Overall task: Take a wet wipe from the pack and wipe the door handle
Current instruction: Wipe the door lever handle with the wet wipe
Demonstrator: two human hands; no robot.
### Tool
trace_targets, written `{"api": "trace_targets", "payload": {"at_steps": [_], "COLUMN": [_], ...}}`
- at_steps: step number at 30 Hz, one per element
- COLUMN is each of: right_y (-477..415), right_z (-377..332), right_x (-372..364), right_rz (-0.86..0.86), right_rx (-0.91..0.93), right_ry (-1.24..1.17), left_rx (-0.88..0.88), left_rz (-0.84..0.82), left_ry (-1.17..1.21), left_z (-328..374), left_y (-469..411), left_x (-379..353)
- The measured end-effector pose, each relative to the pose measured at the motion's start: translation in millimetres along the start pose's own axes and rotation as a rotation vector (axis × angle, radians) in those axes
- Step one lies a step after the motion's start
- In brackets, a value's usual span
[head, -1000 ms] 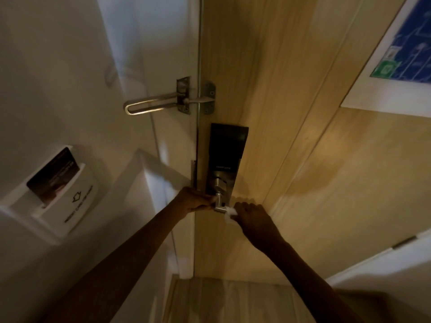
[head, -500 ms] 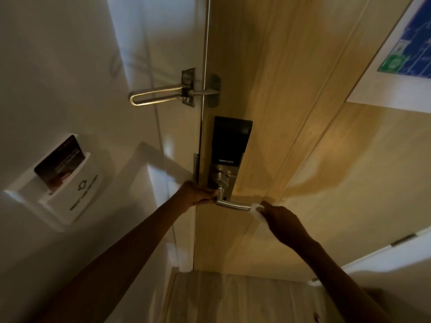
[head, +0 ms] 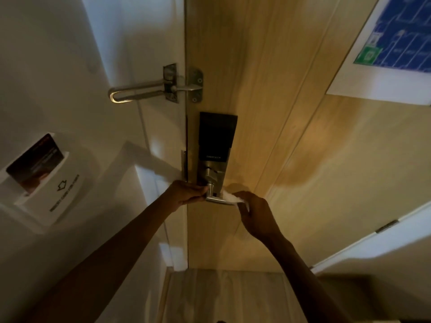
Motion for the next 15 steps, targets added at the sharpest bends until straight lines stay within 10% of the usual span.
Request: {"api": "trace_targets", "payload": {"at_steps": [15], "right_y": [9.4], "right_z": [-15.2], "right_x": [-41.0], "right_rz": [-0.078], "right_rx": [0.167], "right_ry": [0.311], "left_rx": [0.024], "left_rz": [0.057], "left_ry": [-0.056], "left_z": [-3.4], "left_y": [-7.4], "left_x": [8.6]}}
Point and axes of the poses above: each hand's wrist, its own y-axis away from the middle knuckle, its own x-axis out of the back of the hand, z = x × y, the point moved 9 cm from there along -y, towards the middle knuckle, and after that the axes turned 2 degrees about -y, right-handed, at the moved point
